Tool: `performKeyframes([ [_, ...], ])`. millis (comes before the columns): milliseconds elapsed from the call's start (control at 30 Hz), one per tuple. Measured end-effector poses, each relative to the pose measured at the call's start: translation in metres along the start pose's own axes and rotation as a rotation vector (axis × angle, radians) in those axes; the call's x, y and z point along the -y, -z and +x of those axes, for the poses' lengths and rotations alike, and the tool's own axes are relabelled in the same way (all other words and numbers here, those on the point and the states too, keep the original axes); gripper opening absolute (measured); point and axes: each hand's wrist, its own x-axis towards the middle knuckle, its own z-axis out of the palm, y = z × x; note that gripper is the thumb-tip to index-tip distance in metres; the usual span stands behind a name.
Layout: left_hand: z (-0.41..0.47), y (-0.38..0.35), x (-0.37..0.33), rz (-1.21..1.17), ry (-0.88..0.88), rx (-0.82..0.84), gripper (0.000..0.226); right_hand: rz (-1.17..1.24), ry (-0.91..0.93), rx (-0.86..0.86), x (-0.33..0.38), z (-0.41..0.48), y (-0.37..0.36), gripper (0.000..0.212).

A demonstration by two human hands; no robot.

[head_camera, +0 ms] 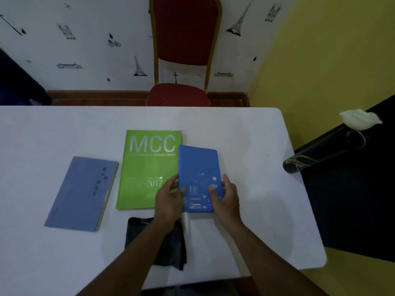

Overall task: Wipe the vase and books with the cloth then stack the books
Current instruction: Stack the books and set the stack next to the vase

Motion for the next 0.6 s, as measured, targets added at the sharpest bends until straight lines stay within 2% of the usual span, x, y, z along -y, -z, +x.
performKeyframes([
  [233, 0.033, 0.081, -0.006, 0.289, -0.128, -0.070, 0.044, 0.016, 0.098, 0.091, 0.034, -0.008, -0.073, 0.072],
  [367, 0.052, 0.115, -0.010, 0.471, -0.262, -0.070, 0.033, 0.019, 0.120, 0.130, 0.050, -0.011, -0.108, 0.071],
  [467, 0.060, 0.129, -0.005, 0.553, -0.284, -0.062, 0.026, -0.025, 0.115, 0.130, 0.057, -0.008, -0.126, 0.072],
  [600, 0.060, 0.133, 0.001, 0.585, -0.256, -0.100, 0.041, -0.102, 0.140, 0.113, 0.056, -0.005, -0.140, 0.066],
])
